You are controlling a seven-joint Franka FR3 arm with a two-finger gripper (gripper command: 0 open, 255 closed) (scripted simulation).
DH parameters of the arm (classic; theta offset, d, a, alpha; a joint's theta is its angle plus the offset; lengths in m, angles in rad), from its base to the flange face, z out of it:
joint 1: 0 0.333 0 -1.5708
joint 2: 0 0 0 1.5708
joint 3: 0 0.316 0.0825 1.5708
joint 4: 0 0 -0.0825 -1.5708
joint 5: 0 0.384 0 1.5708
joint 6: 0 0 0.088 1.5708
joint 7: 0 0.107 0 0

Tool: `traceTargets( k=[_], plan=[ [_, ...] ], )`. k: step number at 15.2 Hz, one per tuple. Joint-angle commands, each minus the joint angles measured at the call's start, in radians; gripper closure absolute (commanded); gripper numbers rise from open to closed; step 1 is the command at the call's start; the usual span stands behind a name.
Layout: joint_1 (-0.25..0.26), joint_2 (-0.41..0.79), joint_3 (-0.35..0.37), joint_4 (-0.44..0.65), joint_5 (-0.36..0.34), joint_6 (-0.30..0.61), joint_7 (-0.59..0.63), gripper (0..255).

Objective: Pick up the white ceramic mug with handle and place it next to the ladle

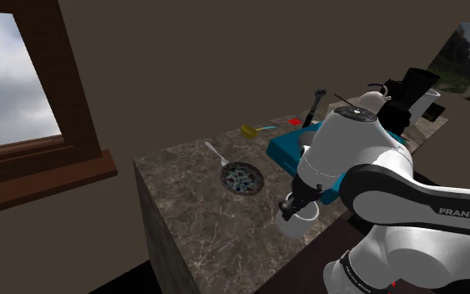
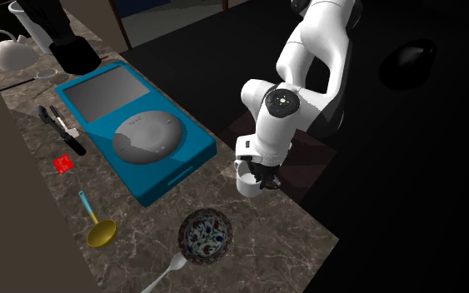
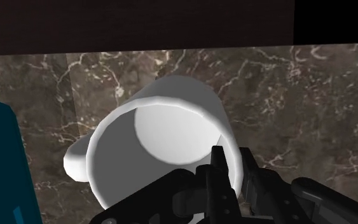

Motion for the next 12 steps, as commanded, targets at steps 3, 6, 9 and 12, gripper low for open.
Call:
traceTargets(
  k=[3, 6, 9, 12],
  plan=[
    [-0.01, -0.024, -0.019, 0.044, -0.021, -0.066, 0.0, 255],
    [-0.018, -0.037, -0.032, 0.078, -0.035, -0.113, 0.0, 255],
    [-0.025, -0.045, -0.045, 0.115, -0.049, -0.157, 0.0, 255],
    [-0.032, -0.05, -0.057, 0.152, -0.062, -0.199, 0.0, 255]
  ],
)
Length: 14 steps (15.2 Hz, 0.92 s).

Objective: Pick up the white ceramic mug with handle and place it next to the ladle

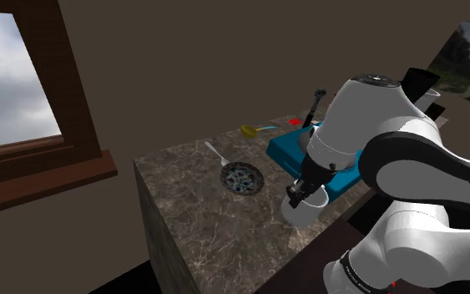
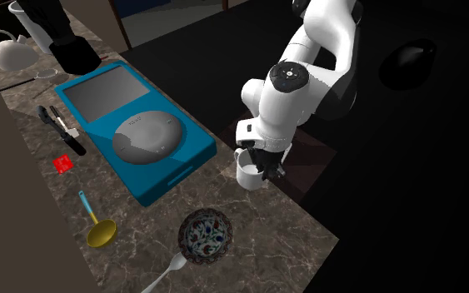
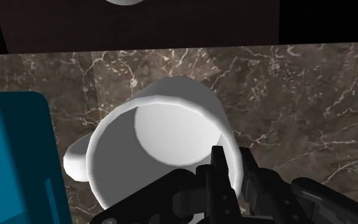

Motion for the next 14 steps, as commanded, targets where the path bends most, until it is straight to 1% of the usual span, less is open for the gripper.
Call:
traceTargets(
  k=[1, 14],
  plan=[
    [-0.006, -0.003, -0.01, 0.028, -0.011, -0.031, -0.001, 255],
    [-0.031, 0.013, -0.053, 0.207, -0.055, -0.192, 0.0, 255]
  ],
)
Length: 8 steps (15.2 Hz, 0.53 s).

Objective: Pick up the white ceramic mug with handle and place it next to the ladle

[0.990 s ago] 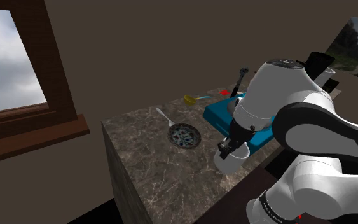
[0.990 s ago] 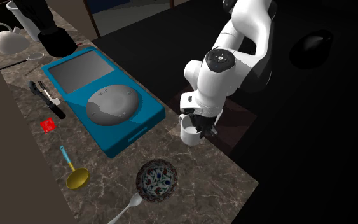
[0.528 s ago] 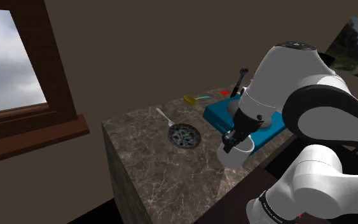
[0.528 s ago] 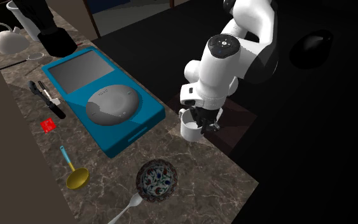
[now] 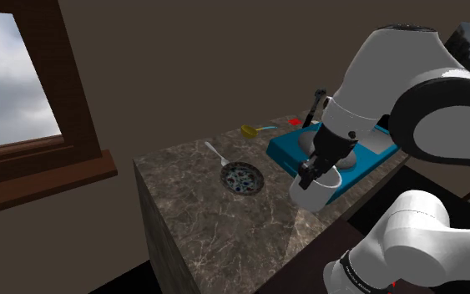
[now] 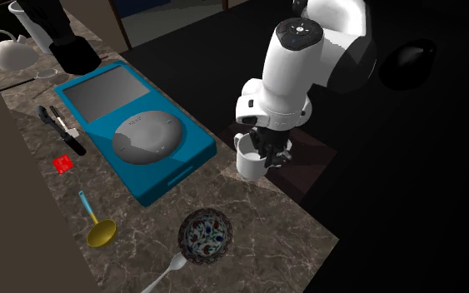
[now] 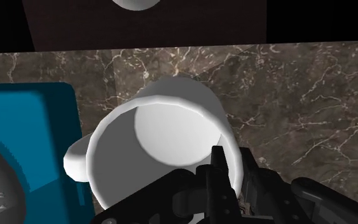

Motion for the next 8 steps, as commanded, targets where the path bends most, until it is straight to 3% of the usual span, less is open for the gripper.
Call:
traceTargets(
  k=[1, 3, 8],
  plan=[
    [-0.003, 0.002, -0.006, 0.026, -0.006, -0.024, 0.0, 255],
    [-0.006, 0.008, -0.011, 0.052, -0.011, -0.044, 0.001, 255],
    [-0.072, 0.18, -0.067, 0.121, -0.075, 0.054, -0.08, 255]
  ],
)
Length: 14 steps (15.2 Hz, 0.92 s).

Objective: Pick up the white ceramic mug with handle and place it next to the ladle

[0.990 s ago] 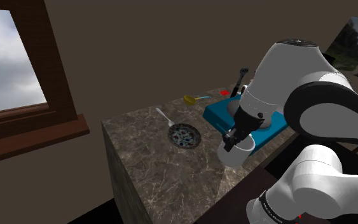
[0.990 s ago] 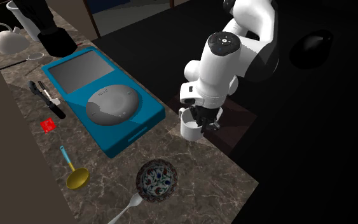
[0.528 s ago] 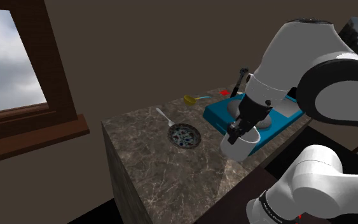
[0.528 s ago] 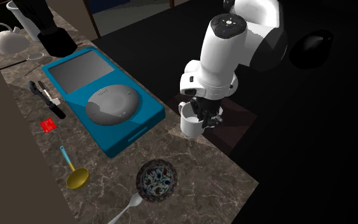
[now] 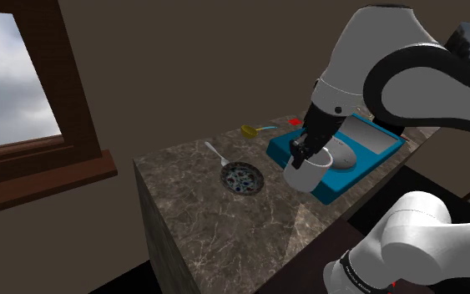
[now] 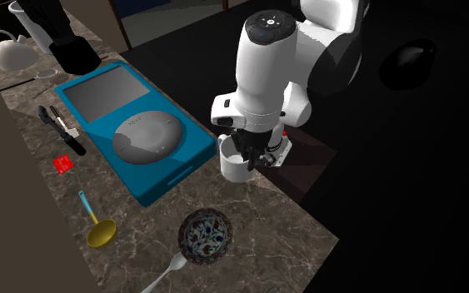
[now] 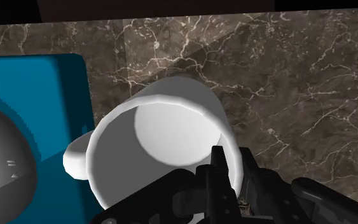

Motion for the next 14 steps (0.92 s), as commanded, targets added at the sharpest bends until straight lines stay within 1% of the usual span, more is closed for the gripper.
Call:
traceTargets(
  k=[1, 8, 14],
  plan=[
    [-0.025, 0.069, -0.023, 0.033, -0.026, 0.034, -0.032, 255],
    [-0.093, 0.323, -0.081, 0.189, -0.091, 0.129, -0.116, 255],
    [-0.132, 0.541, -0.121, 0.368, -0.13, 0.167, -0.172, 255]
  ],
)
